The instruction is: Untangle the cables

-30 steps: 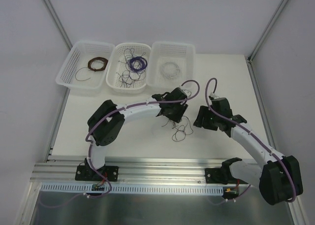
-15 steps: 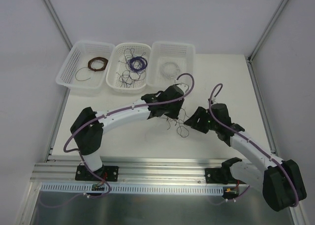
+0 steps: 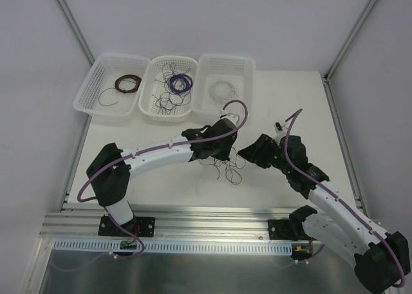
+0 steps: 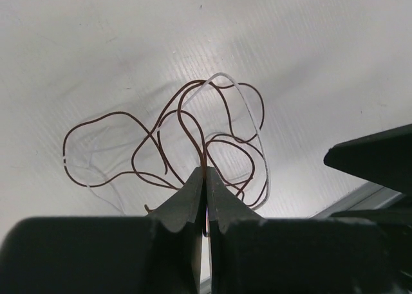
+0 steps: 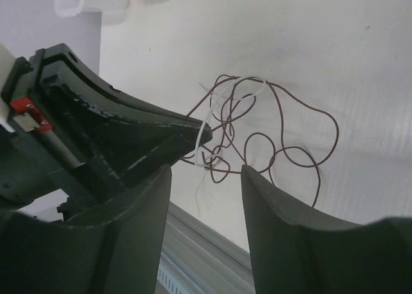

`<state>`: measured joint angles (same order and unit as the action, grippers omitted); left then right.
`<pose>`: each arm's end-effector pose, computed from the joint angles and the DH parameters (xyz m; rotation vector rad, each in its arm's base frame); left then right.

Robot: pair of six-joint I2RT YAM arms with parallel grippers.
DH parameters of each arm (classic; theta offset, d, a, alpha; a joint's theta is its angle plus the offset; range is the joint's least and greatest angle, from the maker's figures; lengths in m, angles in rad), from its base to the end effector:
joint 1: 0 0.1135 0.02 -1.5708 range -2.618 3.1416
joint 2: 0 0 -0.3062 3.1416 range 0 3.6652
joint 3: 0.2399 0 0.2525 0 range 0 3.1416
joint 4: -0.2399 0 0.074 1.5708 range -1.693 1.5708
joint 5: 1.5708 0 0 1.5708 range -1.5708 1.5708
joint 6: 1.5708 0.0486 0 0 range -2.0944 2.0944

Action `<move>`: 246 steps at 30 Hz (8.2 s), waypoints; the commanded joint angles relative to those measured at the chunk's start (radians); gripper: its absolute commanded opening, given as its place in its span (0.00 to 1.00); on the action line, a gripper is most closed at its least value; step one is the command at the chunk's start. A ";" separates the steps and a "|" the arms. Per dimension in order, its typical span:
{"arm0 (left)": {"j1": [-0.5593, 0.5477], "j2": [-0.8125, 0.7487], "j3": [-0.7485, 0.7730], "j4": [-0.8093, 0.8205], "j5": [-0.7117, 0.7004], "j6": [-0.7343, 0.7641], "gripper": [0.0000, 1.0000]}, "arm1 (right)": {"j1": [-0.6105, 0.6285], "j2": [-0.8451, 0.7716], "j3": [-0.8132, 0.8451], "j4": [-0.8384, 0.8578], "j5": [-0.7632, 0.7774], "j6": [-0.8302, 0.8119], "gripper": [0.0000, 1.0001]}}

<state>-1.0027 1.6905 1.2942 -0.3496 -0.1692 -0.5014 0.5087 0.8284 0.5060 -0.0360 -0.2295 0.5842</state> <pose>0.2197 -0.3290 0.2954 0.5028 2.3185 -0.5618 0.1503 0.0965 0.2758 -0.0856 2.0373 0.9325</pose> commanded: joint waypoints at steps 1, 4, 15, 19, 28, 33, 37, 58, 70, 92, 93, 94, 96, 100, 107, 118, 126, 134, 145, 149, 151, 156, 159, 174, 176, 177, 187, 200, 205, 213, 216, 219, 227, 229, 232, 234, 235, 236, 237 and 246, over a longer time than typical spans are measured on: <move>-0.019 -0.031 0.010 0.009 -0.042 -0.034 0.00 | 0.016 -0.028 0.060 -0.027 0.039 0.014 0.51; -0.031 -0.035 0.014 0.009 -0.050 -0.031 0.00 | 0.022 0.000 0.072 -0.024 0.047 0.017 0.51; -0.047 -0.057 -0.003 0.006 -0.072 -0.035 0.00 | 0.054 0.127 0.057 0.030 0.070 0.028 0.43; -0.045 -0.098 -0.004 0.003 -0.099 -0.019 0.00 | 0.054 0.137 0.017 0.009 0.087 0.006 0.20; 0.087 -0.389 -0.119 -0.012 -0.129 -0.029 0.00 | -0.119 0.055 -0.047 -0.235 0.136 -0.135 0.01; 0.258 -0.587 -0.234 -0.017 -0.102 -0.042 0.00 | -0.277 0.009 -0.029 -0.358 0.122 -0.221 0.01; 0.450 -0.744 -0.306 -0.090 -0.127 -0.020 0.00 | -0.375 0.003 0.012 -0.423 0.102 -0.280 0.01; 0.888 -0.836 -0.101 -0.407 -0.190 0.179 0.00 | -0.470 -0.008 0.292 -0.590 -0.004 -0.354 0.04; 0.888 -0.804 -0.035 -0.388 -0.046 0.201 0.00 | -0.332 0.167 0.206 -0.562 -0.057 -0.472 0.44; 0.943 -0.258 0.635 -0.264 -0.236 0.359 0.00 | -0.180 0.064 0.233 -0.607 -0.140 -0.550 0.97; 0.952 -0.237 0.649 -0.243 -0.242 0.365 0.00 | -0.177 0.063 0.232 -0.602 -0.146 -0.554 0.97; 0.964 -0.217 0.665 -0.229 -0.246 0.368 0.00 | -0.176 0.064 0.232 -0.594 -0.159 -0.554 0.97; 0.996 -0.154 0.712 -0.212 -0.247 0.374 0.00 | -0.174 0.066 0.229 -0.585 -0.166 -0.550 0.97; 1.047 -0.055 0.787 -0.172 -0.228 0.377 0.00 | -0.170 0.075 0.212 -0.552 -0.182 -0.538 0.97; 1.116 0.144 0.820 -0.077 -0.213 0.370 0.00 | -0.150 0.104 0.195 -0.525 -0.194 -0.535 0.97; 1.213 0.259 0.633 -0.042 -0.179 0.223 0.11 | -0.136 0.107 0.175 -0.536 -0.104 -0.549 0.97; 1.222 0.045 0.447 -0.043 0.003 0.172 0.73 | -0.136 0.097 0.213 -0.585 0.102 -0.551 0.97; 1.084 -0.352 0.086 -0.049 0.249 0.078 0.99 | -0.142 0.101 0.229 -0.594 0.214 -0.497 0.96; 0.572 -0.718 -0.403 -0.043 0.283 -0.042 0.99 | -0.144 0.057 0.158 -0.587 0.344 -0.379 0.72; 0.402 -0.704 -0.470 -0.008 0.244 -0.028 0.99 | -0.151 0.058 0.109 -0.552 0.406 -0.305 0.61; 0.307 -0.680 -0.486 0.024 0.234 -0.008 0.99 | -0.160 0.069 0.095 -0.521 0.415 -0.278 0.59; 0.129 -0.560 -0.460 0.127 0.174 0.105 0.99 | -0.168 0.129 0.059 -0.481 0.426 -0.248 0.55; 0.023 -0.438 -0.383 0.150 0.131 0.217 0.99 | -0.174 0.130 0.046 -0.464 0.404 -0.250 0.35; -0.054 -0.385 -0.438 0.403 0.166 0.311 0.94 | -0.021 0.182 0.210 -0.332 -0.005 -0.340 0.01; -0.054 -0.408 -0.476 0.426 0.168 0.316 0.93 | -0.010 0.204 0.224 -0.309 -0.037 -0.324 0.01; -0.054 -0.411 -0.484 0.438 0.187 0.320 0.92 | 0.004 0.225 0.235 -0.297 -0.045 -0.323 0.01; -0.054 -0.252 -0.455 0.501 0.250 0.284 0.77 | 0.028 0.305 0.192 -0.231 -0.039 -0.310 0.01; -0.071 -0.058 -0.363 0.549 0.304 0.242 0.54 | 0.031 0.328 0.172 -0.208 -0.042 -0.291 0.01; -0.079 -0.025 -0.346 0.552 0.297 0.231 0.35 | 0.033 0.330 0.169 -0.205 -0.044 -0.285 0.01; -0.079 -0.115 -0.374 0.535 0.193 0.216 0.00 | 0.028 0.299 0.170 -0.289 0.034 -0.329 0.01; -0.074 -0.222 -0.397 0.457 0.076 0.210 0.00 | -0.004 0.262 0.157 -0.344 0.071 -0.343 0.01; -0.021 -0.349 -0.403 0.313 -0.084 0.192 0.00 | -0.067 0.213 0.146 -0.396 0.070 -0.368 0.01; 0.318 -0.719 -0.388 0.000 -0.098 0.132 0.00 | -0.165 0.152 0.232 -0.577 0.131 -0.445 0.01; 0.425 -0.791 -0.331 -0.106 -0.098 0.144 0.00 | -0.173 0.155 0.247 -0.594 0.148 -0.452 0.01; 0.521 -0.844 -0.234 -0.227 -0.114 0.178 0.00 | -0.190 0.155 0.255 -0.605 0.144 -0.455 0.01; 0.596 -0.856 -0.161 -0.279 -0.136 0.205 0.00 | -0.197 0.156 0.258 -0.611 0.133 -0.454 0.01; 0.613 -0.855 -0.138 -0.299 -0.144 0.216 0.00 | -0.199 0.153 0.264 -0.614 0.131 -0.455 0.01; 0.639 -0.856 -0.115 -0.334 -0.154 0.221 0.00 | -0.200 0.153 0.269 -0.627 0.133 -0.454 0.01; 0.647 -0.855 -0.075 -0.348 -0.165 0.228 0.00 | -0.200 0.152 0.273 -0.634 0.131 -0.457 0.01; 0.671 -0.726 0.170 -0.374 -0.225 0.276 0.00 | -0.199 0.149 0.382 -0.682 0.044 -0.492 0.01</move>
<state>-0.3504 0.8993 1.3701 -0.7033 -0.3424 -0.2737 0.3134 0.9932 0.8227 -0.6888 -0.1410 0.1215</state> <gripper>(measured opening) 0.009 0.019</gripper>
